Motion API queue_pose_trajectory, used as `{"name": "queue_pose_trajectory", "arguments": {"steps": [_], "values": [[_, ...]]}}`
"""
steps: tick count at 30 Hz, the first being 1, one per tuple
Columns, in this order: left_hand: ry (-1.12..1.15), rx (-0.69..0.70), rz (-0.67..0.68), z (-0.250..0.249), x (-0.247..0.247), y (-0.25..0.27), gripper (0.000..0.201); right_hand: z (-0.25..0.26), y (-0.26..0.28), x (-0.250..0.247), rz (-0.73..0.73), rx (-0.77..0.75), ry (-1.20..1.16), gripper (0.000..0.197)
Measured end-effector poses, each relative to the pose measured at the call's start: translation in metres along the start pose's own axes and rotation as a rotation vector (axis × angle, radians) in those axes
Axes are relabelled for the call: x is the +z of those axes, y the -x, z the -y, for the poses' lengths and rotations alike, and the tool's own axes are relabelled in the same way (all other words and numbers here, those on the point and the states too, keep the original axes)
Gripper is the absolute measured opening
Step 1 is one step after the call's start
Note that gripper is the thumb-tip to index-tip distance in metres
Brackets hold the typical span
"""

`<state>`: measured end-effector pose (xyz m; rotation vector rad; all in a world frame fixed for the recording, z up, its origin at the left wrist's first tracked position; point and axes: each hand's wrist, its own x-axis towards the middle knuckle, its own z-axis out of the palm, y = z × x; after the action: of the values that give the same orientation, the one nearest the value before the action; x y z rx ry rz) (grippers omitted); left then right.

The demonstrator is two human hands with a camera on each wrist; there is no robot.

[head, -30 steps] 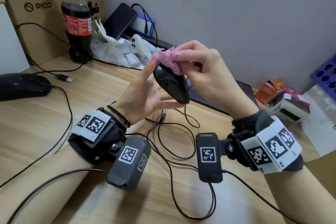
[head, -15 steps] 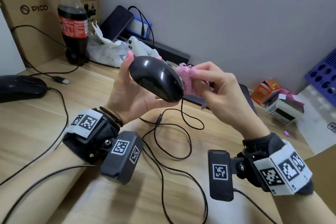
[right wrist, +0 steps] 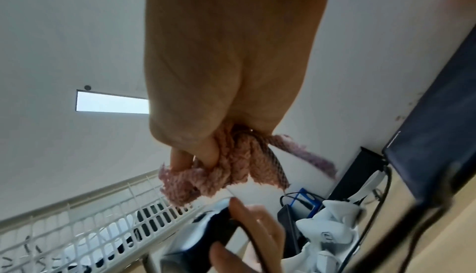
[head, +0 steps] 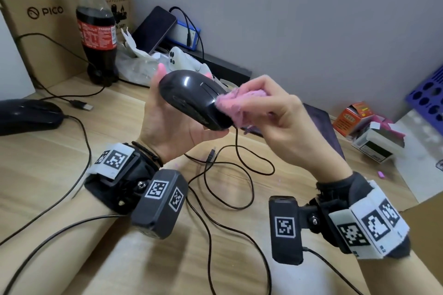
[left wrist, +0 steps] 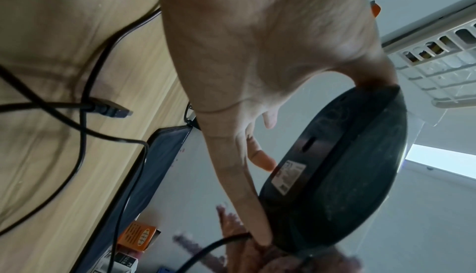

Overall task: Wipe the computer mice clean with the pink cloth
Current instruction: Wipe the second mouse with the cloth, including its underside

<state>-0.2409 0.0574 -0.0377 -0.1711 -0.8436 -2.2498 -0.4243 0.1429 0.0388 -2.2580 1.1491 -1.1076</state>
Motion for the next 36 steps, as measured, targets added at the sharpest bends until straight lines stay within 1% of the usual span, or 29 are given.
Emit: {"name": "queue_pose_trajectory", "arguments": {"steps": [2, 4, 7, 9, 11, 12, 13, 14, 16, 19, 20, 23, 25, 27, 29, 30, 31, 33, 34, 35, 36], "values": [[-0.011, 0.005, -0.020, 0.000, -0.001, -0.001, 0.088, -0.002, 0.001, 0.002, 0.035, 0.029, 0.018, 0.036], [-0.023, 0.009, -0.032, 0.000, -0.003, -0.001, 0.087, -0.004, 0.004, -0.001, 0.025, 0.063, 0.043, 0.034], [-0.017, 0.002, -0.018, 0.000, -0.003, 0.000, 0.087, -0.006, 0.007, -0.007, -0.024, 0.104, 0.047, 0.040], [-0.009, -0.013, 0.003, 0.001, 0.000, -0.001, 0.094, -0.004, 0.004, -0.006, -0.086, 0.102, 0.011, 0.037], [-0.029, -0.037, 0.007, 0.004, 0.002, -0.002, 0.109, 0.000, -0.003, -0.004, -0.136, 0.094, 0.033, 0.039], [-0.024, -0.047, 0.020, 0.005, 0.002, -0.003, 0.114, 0.001, -0.006, -0.002, -0.131, 0.089, 0.055, 0.041], [-0.022, -0.051, 0.035, 0.005, 0.002, -0.004, 0.115, 0.003, -0.009, 0.000, -0.107, 0.087, 0.077, 0.043], [-0.029, -0.045, 0.038, 0.005, 0.002, -0.005, 0.111, 0.004, -0.010, 0.002, -0.077, 0.091, 0.098, 0.043], [-0.048, -0.019, 0.001, 0.002, -0.001, -0.005, 0.095, 0.003, -0.008, 0.005, -0.059, 0.125, 0.131, 0.044], [-0.064, 0.028, -0.062, -0.003, -0.002, -0.004, 0.075, -0.003, -0.002, 0.002, -0.108, 0.222, 0.155, 0.042], [-0.063, 0.043, -0.081, -0.003, -0.001, -0.004, 0.072, -0.006, -0.001, 0.000, -0.125, 0.256, 0.166, 0.039], [-0.096, 0.090, -0.125, 0.000, 0.004, -0.007, 0.075, -0.009, -0.001, -0.003, -0.165, 0.319, 0.197, 0.026], [-0.130, 0.128, -0.140, 0.005, 0.007, -0.008, 0.070, -0.001, -0.007, -0.001, -0.205, 0.308, 0.132, 0.023], [-0.149, 0.148, -0.183, 0.008, 0.012, -0.010, 0.063, 0.010, -0.015, 0.003, -0.244, 0.224, 0.099, 0.028], [-0.156, 0.161, -0.271, 0.011, 0.015, -0.010, 0.078, 0.019, -0.022, 0.011, -0.245, 0.137, 0.099, 0.031], [-0.149, 0.169, -0.308, 0.012, 0.019, -0.010, 0.082, 0.022, -0.025, 0.017, -0.236, 0.118, 0.099, 0.029], [-0.142, 0.175, -0.335, 0.012, 0.021, -0.010, 0.077, 0.023, -0.027, 0.023, -0.229, 0.113, 0.101, 0.025], [-0.109, 0.172, -0.346, 0.013, 0.024, -0.009, 0.056, 0.021, -0.029, 0.033, -0.237, 0.117, 0.127, 0.018], [-0.088, 0.169, -0.353, 0.012, 0.024, -0.009, 0.048, 0.019, -0.029, 0.037, -0.247, 0.123, 0.140, 0.014], [-0.075, 0.168, -0.364, 0.012, 0.024, -0.008, 0.048, 0.016, -0.029, 0.038, -0.255, 0.131, 0.144, 0.011], [-0.070, 0.162, -0.370, 0.011, 0.023, -0.008, 0.053, 0.014, -0.028, 0.038, -0.258, 0.142, 0.135, 0.009]]}}
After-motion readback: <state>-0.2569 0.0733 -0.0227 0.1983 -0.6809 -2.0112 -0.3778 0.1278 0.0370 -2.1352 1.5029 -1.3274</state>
